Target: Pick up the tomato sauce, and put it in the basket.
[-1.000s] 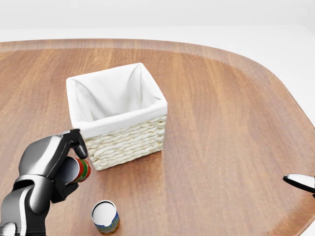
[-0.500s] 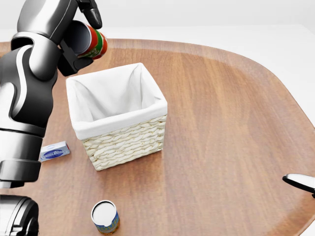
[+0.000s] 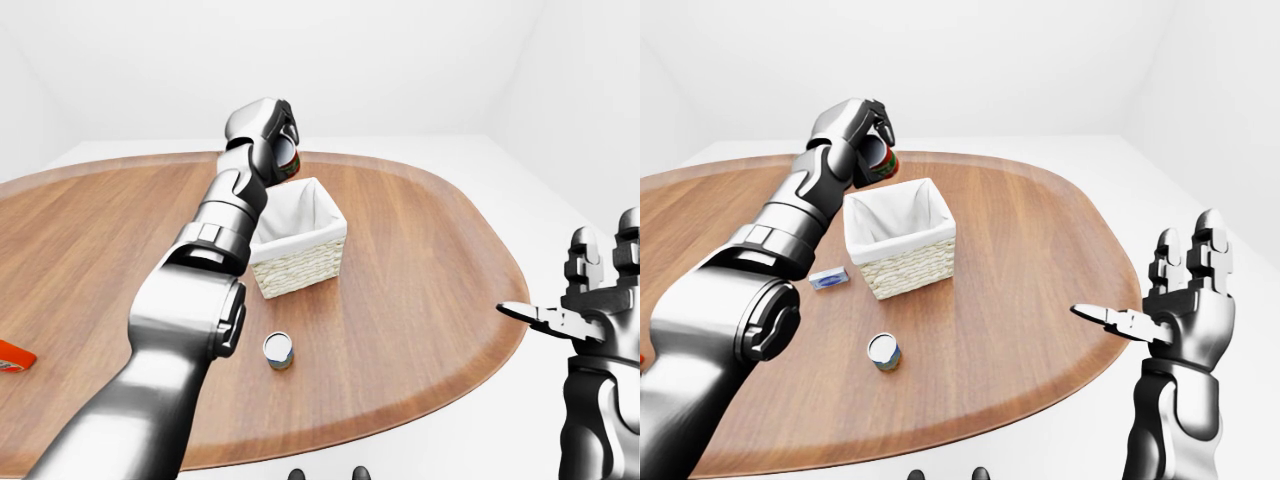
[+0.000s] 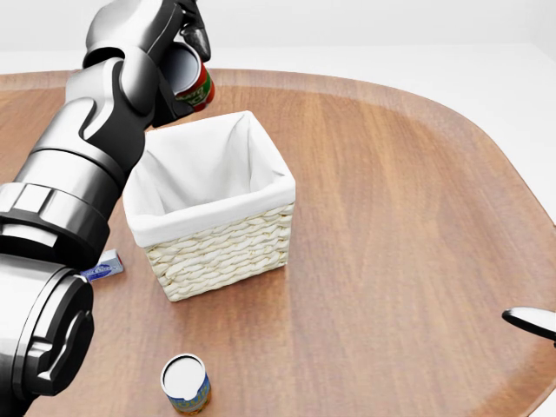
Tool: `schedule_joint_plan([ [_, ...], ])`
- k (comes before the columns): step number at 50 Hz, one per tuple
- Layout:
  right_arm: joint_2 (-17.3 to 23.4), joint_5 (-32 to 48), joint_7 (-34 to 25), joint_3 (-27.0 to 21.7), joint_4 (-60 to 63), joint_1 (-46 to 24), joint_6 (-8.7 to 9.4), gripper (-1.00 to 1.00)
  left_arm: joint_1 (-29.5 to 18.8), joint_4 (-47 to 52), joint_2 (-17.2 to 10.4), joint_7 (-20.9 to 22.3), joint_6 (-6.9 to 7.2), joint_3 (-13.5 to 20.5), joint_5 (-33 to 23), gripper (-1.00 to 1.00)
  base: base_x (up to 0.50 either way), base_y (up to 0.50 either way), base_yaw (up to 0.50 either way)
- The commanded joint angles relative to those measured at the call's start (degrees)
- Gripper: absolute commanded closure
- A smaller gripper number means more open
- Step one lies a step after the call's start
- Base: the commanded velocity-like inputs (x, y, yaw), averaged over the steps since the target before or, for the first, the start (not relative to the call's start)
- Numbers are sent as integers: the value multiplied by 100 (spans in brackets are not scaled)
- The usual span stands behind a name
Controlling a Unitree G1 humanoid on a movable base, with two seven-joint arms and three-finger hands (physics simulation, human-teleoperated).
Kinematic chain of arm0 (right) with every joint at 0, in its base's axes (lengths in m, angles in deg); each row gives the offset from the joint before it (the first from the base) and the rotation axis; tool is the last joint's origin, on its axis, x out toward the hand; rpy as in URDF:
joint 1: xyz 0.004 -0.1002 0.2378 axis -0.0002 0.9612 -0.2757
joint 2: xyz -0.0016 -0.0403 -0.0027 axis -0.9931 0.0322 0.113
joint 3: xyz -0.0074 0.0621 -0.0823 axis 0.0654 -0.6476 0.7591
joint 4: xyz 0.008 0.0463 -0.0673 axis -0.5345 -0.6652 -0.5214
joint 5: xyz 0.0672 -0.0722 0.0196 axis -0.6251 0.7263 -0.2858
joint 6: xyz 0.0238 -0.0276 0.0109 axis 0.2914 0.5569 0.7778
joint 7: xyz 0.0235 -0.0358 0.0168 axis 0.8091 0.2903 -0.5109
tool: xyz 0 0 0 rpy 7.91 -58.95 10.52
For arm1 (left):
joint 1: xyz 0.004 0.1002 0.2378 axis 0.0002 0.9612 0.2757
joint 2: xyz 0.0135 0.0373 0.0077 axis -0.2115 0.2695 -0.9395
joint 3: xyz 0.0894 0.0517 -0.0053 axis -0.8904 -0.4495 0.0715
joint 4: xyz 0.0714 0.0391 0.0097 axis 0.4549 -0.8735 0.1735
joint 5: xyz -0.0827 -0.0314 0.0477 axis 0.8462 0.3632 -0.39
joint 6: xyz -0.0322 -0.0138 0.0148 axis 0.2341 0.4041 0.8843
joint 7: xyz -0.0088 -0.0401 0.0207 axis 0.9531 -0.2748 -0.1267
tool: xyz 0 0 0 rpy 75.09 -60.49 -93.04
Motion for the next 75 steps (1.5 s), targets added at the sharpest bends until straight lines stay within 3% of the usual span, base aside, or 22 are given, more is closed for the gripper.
schedule_joint_plan([
  [1, -11, -46, -15, -26, 13, 8, 0, -100, 223, -520, 177, -664, 0, 122, 115, 100, 0, 0, 0],
  [12, -37, -34, -16, 21, 11, 26, 0, -100, 482, -537, 234, -1016, 0, 145, 136, 100, 0, 0, 0],
  [45, -33, -13, -18, 37, 63, 27, 0, -100, 825, -563, 226, -1159, 0, 79, -128, 100, 0, 0, 0],
  [46, -36, -7, -24, 41, 47, 24, 0, -100, 826, -563, 222, -1161, 0, 77, -136, 97, 0, 0, 0],
  [47, -35, -2, -24, 44, 36, 18, 0, -100, 824, -563, 218, -1172, 0, 80, -141, 49, 0, 0, 0],
  [48, -33, 2, -26, 46, 20, 12, 0, -100, 821, -564, 207, -1190, 0, 86, -145, -87, 0, 0, 0],
  [49, -35, 5, -18, 56, 29, 10, 0, -100, 818, -563, 202, -1170, 0, 109, -120, -100, 0, 0, 0],
  [75, -39, 32, -26, 90, -1, 10, 0, -100, 823, -567, 137, -1231, 0, 101, -219, -100, 0, 0, 0],
])
